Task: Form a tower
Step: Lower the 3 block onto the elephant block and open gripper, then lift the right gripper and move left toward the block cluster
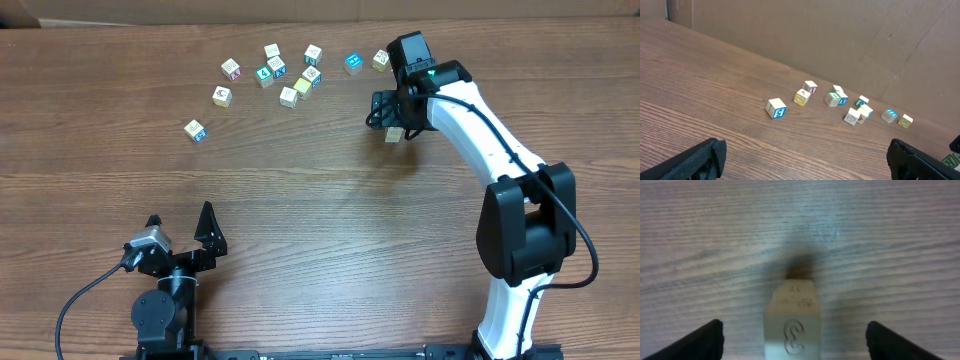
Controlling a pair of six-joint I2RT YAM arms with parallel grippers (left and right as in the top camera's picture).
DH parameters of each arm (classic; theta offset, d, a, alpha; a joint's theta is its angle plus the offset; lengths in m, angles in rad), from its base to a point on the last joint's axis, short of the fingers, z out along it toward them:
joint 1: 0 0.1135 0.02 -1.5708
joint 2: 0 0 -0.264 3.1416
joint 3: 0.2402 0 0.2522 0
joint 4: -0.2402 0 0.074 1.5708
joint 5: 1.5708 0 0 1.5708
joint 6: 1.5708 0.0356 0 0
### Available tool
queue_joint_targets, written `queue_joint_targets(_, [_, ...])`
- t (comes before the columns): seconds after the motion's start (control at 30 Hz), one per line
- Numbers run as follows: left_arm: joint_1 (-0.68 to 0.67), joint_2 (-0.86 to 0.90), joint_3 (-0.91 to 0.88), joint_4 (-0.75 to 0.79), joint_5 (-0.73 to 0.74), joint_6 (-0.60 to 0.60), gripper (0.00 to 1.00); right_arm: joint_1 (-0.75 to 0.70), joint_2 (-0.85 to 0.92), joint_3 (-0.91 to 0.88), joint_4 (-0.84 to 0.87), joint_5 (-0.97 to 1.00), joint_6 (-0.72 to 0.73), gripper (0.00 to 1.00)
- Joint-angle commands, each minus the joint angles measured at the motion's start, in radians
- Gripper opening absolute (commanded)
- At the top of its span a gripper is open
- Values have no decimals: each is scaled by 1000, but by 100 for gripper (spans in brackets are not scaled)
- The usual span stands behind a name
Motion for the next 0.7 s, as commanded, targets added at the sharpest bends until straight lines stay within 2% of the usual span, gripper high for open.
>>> queue_joint_targets(0.0, [-3, -8, -3, 2, 5, -6, 100, -5, -3, 129, -42, 39, -5, 93])
queue_joint_targets(0.17, [-3, -8, -3, 2, 5, -6, 100, -1, -4, 387, -171, 38, -5, 100])
queue_joint_targets(0.37, [-3, -8, -3, 2, 5, -6, 99, 9, -4, 660, -244, 5, -5, 100])
queue_joint_targets(0.53, [-3, -8, -3, 2, 5, -6, 99, 12, -4, 799, -222, -55, -4, 100])
queue_joint_targets(0.67, [-3, -8, -3, 2, 5, -6, 99, 26, -3, 826, -155, -61, -5, 100])
